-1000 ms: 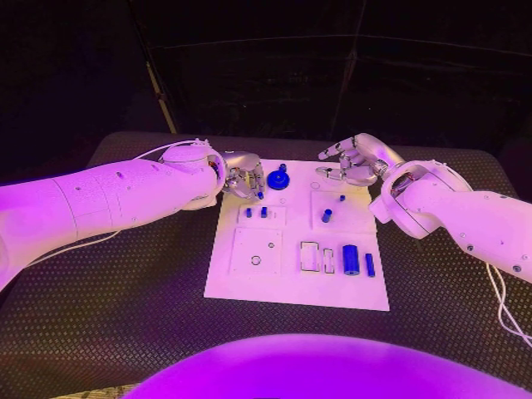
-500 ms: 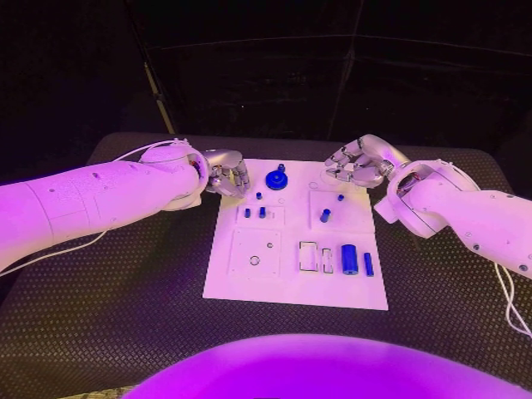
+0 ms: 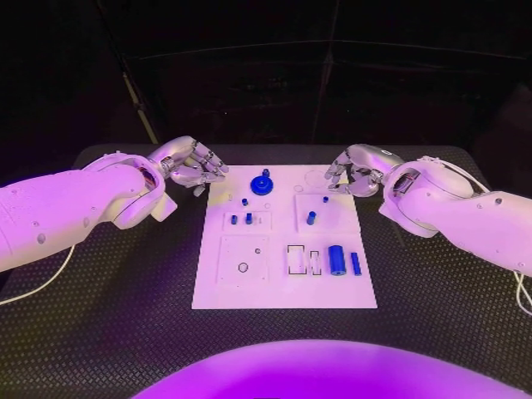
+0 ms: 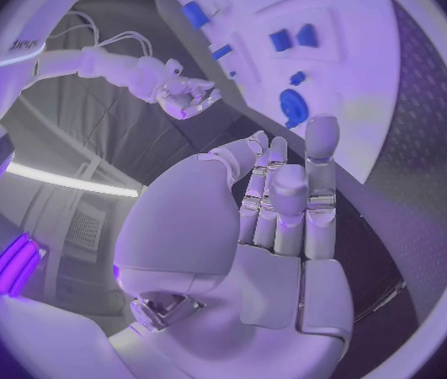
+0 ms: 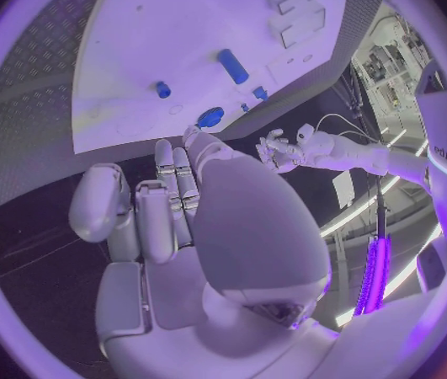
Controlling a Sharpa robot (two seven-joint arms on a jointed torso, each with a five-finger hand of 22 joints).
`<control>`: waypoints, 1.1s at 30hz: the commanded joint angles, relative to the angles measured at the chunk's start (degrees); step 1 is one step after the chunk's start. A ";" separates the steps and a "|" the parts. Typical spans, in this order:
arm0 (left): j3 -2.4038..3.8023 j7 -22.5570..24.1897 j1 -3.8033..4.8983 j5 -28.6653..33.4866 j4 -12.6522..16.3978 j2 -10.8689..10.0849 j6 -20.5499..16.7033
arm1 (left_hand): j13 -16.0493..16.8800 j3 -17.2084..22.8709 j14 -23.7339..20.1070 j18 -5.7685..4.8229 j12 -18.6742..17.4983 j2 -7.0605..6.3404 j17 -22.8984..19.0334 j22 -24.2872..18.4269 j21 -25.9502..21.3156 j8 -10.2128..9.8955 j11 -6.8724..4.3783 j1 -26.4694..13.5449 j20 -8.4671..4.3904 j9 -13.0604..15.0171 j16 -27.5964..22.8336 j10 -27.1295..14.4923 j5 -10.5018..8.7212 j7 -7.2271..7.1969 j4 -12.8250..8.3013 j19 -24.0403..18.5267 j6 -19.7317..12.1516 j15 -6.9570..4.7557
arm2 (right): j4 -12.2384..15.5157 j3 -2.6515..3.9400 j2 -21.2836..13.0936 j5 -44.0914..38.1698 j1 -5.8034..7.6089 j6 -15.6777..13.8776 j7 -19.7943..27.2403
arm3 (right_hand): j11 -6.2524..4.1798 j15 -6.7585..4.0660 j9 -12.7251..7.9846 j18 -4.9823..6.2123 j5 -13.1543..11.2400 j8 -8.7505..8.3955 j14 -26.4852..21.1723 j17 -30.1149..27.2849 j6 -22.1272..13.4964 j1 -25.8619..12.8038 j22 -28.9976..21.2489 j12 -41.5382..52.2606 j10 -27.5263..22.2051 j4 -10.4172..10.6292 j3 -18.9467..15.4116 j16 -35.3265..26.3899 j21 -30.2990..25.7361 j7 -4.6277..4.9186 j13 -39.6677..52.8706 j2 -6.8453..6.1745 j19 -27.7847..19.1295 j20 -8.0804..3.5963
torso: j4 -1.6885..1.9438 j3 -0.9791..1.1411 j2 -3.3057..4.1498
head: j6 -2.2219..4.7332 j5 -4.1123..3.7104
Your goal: Assemble the parts on the task board
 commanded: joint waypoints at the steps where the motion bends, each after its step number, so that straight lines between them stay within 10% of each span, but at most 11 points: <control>1: -0.02 11.30 -0.07 20.30 2.28 -0.79 -1.43 | 0.13 -0.37 -1.08 0.84 0.33 -0.06 -2.02 -1.42 -3.29 0.36 0.11 -0.63 0.00 -0.17 -1.30 0.13 0.20 0.22 -0.17 -1.16 0.17 0.00 | 0.14 0.03 0.41 -11.72 0.05 1.49 -5.04 | 0.36 0.39 -0.08 0.32 -0.63 -0.78 2.34 1.14 -0.63 -0.63 0.01 -1.01 -0.83 0.38 -0.16 0.09 0.10 0.03 -1.21 -0.50 0.37 0.17 | 0.11 -0.14 0.00 | 0.14 -1.06; 15: -0.07 16.27 -0.26 39.21 5.33 -2.84 1.92 | 0.18 -1.77 -5.50 1.00 0.55 0.51 -11.32 -3.58 -6.74 0.27 0.74 -1.05 0.53 -0.76 -7.17 -1.58 0.21 0.76 -0.76 -3.35 -1.14 0.54 | -1.27 0.01 3.03 -14.13 -0.54 6.25 -7.54 | 0.38 0.37 0.06 0.39 -0.05 -2.75 2.49 0.33 -0.33 0.52 -0.41 -3.48 -0.45 -0.85 1.45 -0.38 -0.38 0.22 -5.89 -0.57 0.54 0.19 | 0.15 -0.24 0.11 | 0.60 -1.35; 33: -0.07 15.96 -0.26 41.60 6.38 -3.06 3.11 | 0.25 -2.45 -6.88 1.03 0.97 0.81 -13.74 -4.34 -7.63 0.52 0.84 -1.28 0.71 -0.78 -8.76 -1.84 0.22 0.87 -0.91 -3.99 -1.27 0.69 | -2.18 0.00 4.43 -14.10 -0.86 10.45 -7.54 | 0.54 0.64 0.30 0.36 1.03 -2.85 2.62 -0.04 1.74 0.10 -0.34 -3.90 1.37 -1.20 2.59 -0.56 -0.48 0.33 -8.43 -0.16 0.81 0.51 | 0.03 -0.11 0.09 | 0.01 -1.13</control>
